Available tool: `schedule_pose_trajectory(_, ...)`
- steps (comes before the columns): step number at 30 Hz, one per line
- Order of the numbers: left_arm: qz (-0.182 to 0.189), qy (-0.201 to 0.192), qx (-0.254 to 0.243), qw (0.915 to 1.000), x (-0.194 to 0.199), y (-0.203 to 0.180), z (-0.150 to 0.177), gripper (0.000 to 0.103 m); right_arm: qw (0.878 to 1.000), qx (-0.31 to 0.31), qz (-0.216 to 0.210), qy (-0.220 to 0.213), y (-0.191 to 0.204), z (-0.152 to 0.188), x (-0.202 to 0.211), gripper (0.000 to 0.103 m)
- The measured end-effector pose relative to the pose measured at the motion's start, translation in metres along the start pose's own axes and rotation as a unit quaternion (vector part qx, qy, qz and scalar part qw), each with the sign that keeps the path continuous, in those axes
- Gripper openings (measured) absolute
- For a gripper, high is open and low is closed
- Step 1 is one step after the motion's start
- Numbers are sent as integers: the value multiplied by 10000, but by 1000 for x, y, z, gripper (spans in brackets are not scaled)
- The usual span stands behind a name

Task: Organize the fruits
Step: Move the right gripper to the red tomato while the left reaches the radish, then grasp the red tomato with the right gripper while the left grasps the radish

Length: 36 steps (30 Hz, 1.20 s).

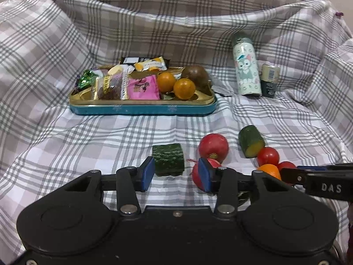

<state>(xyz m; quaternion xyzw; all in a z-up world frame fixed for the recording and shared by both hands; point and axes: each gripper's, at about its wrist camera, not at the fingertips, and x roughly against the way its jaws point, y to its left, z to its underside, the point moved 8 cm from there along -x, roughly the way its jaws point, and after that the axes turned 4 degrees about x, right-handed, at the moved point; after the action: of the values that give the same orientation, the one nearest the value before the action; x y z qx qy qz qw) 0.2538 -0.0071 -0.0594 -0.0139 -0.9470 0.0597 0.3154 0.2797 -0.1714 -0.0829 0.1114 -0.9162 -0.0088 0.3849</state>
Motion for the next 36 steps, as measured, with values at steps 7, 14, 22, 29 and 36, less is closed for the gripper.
schedule_pose_trajectory(7,391,54,-378,9985,5,-20,6,51,10000,-46,63,-54,-1,0,3,33)
schedule_pose_trajectory(14,317,282,-270,9987,-9,-20,8,51,9992,98,351,-139,-4,-2,4,33)
schedule_pose_trajectory(22,538,412,186,9975,-17,-14,6,53,9981,273,520,-181,-2,-1,0,34)
schedule_pose_trajectory(29,556,344,194,9977,-18,-17,6,52,9974,294,645,-88,-3,1,-6,36)
schedule_pose_trajectory(36,595,389,264,9971,-18,-15,6,53,9966,367,737,-25,-3,4,-10,35)
